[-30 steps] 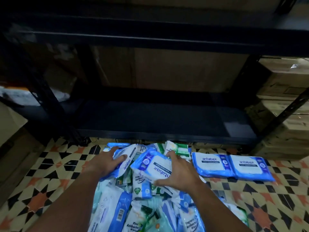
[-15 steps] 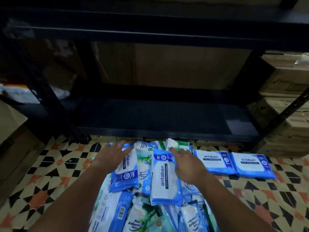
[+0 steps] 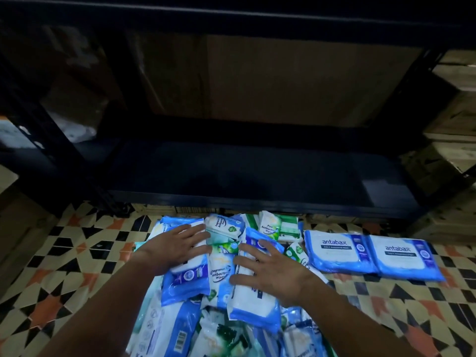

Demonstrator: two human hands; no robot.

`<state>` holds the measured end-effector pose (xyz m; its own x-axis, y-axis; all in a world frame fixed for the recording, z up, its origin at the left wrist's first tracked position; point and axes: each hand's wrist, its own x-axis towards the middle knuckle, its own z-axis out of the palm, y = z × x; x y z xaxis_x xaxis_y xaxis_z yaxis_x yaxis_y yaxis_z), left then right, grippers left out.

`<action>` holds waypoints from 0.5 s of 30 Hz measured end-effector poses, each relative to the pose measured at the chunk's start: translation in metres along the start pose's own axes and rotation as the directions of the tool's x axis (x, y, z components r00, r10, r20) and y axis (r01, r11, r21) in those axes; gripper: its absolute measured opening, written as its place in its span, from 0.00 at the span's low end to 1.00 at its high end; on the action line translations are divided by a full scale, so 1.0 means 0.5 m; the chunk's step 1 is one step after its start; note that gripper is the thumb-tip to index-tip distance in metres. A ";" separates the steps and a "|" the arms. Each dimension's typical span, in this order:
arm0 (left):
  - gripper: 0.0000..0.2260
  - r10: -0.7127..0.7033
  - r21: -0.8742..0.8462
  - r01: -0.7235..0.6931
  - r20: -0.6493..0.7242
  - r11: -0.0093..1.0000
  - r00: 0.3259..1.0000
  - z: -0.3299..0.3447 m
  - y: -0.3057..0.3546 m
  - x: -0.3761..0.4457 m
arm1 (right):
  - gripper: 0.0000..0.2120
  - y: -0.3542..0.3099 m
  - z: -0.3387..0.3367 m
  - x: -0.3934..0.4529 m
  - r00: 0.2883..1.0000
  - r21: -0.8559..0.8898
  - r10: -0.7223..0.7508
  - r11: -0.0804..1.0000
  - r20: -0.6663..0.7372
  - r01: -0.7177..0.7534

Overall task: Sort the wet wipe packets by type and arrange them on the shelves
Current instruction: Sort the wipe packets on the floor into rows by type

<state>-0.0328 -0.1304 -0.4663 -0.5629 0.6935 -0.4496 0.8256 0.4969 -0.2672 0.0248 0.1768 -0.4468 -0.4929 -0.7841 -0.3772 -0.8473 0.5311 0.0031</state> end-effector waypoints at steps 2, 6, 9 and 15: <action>0.41 -0.033 0.003 0.033 -0.001 0.999 0.999 -0.001 0.002 -0.009 | 0.55 -0.005 -0.005 -0.007 0.999 0.006 0.043 0.999 0.004 -0.043; 0.42 -0.116 0.043 0.122 -0.118 0.992 0.986 -0.038 0.012 -0.037 | 0.54 -0.020 -0.024 -0.042 0.971 0.050 0.239 0.970 -0.003 -0.239; 0.42 -0.129 -0.043 0.122 -0.258 0.992 0.958 -0.078 0.014 -0.031 | 0.52 -0.026 -0.043 -0.076 0.912 0.134 0.409 0.903 0.015 -0.408; 0.48 -0.318 -0.223 0.273 -0.203 0.936 0.926 -0.191 0.091 0.041 | 0.54 -0.015 -0.030 -0.167 0.704 0.195 0.688 0.676 0.177 -0.711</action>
<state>-0.0102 -0.0439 -0.4064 -0.7919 0.5899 -0.1577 0.6105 0.7705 -0.1832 0.0692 0.2338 -0.4011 -0.8949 -0.1292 -0.4273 -0.1843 0.9788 0.0899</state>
